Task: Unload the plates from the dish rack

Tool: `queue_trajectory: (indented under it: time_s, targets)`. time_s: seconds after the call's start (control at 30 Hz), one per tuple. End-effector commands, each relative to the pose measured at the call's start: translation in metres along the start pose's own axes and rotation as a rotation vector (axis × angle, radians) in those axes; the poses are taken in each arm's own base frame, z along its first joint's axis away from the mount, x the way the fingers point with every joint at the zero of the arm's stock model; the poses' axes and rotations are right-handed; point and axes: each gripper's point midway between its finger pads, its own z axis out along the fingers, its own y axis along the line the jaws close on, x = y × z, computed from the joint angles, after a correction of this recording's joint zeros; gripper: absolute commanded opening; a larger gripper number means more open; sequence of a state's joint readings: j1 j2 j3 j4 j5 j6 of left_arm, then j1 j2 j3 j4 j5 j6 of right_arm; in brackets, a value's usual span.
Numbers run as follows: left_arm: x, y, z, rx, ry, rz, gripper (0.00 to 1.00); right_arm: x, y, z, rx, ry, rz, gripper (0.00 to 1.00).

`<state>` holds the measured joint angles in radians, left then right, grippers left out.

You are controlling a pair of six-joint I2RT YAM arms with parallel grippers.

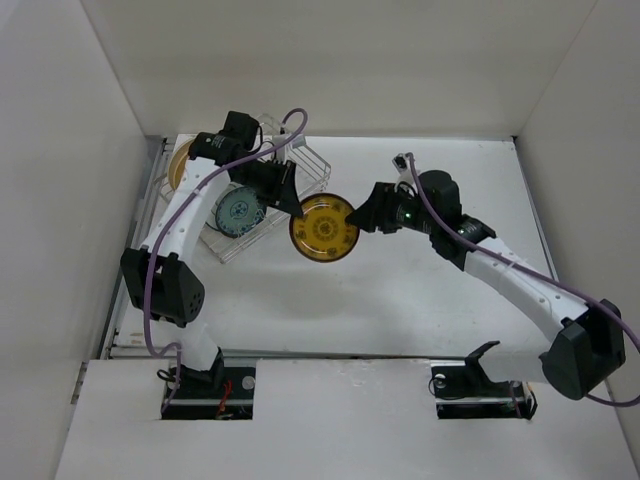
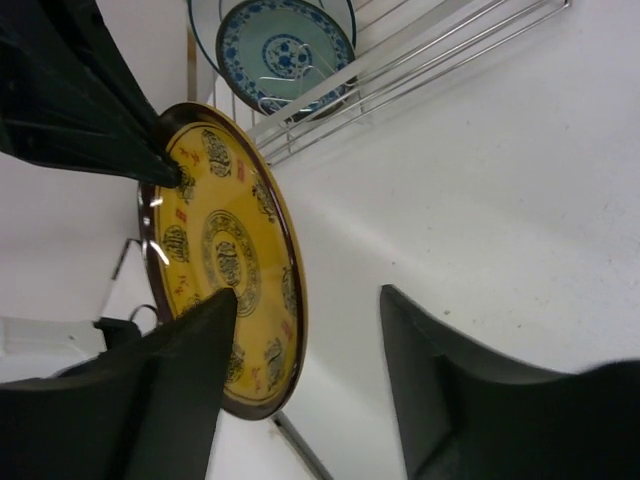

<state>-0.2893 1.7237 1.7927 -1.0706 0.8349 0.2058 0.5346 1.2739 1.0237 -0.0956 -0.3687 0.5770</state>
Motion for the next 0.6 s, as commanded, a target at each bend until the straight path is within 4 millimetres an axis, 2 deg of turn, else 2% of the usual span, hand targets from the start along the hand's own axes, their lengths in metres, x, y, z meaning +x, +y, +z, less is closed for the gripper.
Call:
queue_trajectory:
  time_s: [0.0,0.07,0.1,0.17,0.2,0.3,0.33,0.37,0.4,0.43,0.47,0.5,0.53,0.57]
  targets:
    - [-0.001,-0.025,-0.009,0.068,-0.024,0.044,0.0,-0.011,0.011,0.006,-0.04,-0.051,-0.019,0.52]
    - [0.001,-0.028,-0.007,0.073,-0.012,0.043,0.0,-0.008,0.019,0.006,-0.071,-0.04,-0.017,0.37]
    - [0.001,-0.028,-0.007,0.073,-0.012,0.052,0.0,-0.01,0.02,0.006,-0.077,-0.048,-0.021,0.26]
    - [0.001,-0.026,-0.007,0.064,-0.011,0.053,0.0,-0.006,0.023,0.006,-0.101,-0.034,-0.023,0.15]
    - [0.001,-0.026,-0.007,0.064,-0.011,0.053,0.0,-0.006,0.023,0.006,-0.101,-0.034,-0.014,0.03]
    - [-0.003,-0.027,-0.004,0.058,-0.023,0.063,0.0,-0.005,0.025,0.006,-0.109,-0.028,-0.005,0.0]
    - [-0.005,-0.021,-0.002,0.039,-0.023,0.052,0.0,-0.004,0.025,0.004,-0.109,-0.028,-0.005,0.0]
    - [-0.005,-0.016,-0.002,0.009,-0.02,0.043,0.17,-0.004,0.026,0.004,-0.109,-0.026,0.019,0.0]
    - [-0.004,-0.013,-0.002,-0.014,-0.018,0.032,0.41,-0.007,0.027,0.001,-0.107,-0.04,0.027,0.0]
    - [-0.011,-0.008,-0.003,-0.042,-0.032,0.047,0.58,-0.007,0.025,0.002,-0.091,-0.042,0.04,0.0]
    - [-0.013,-0.002,-0.002,-0.074,-0.03,0.034,0.65,-0.001,0.019,0.002,-0.058,-0.02,0.074,0.0]
    - [-0.016,0.009,-0.006,-0.149,-0.033,0.041,0.77,-0.002,0.015,0.003,-0.031,-0.017,0.082,0.0]
    - [-0.017,0.017,-0.007,-0.187,-0.032,0.03,0.83,-0.008,0.015,0.001,-0.023,-0.021,0.086,0.0]
    - [-0.022,0.023,-0.01,-0.23,-0.046,0.042,0.9,-0.002,0.006,0.001,0.025,0.004,0.113,0.0]
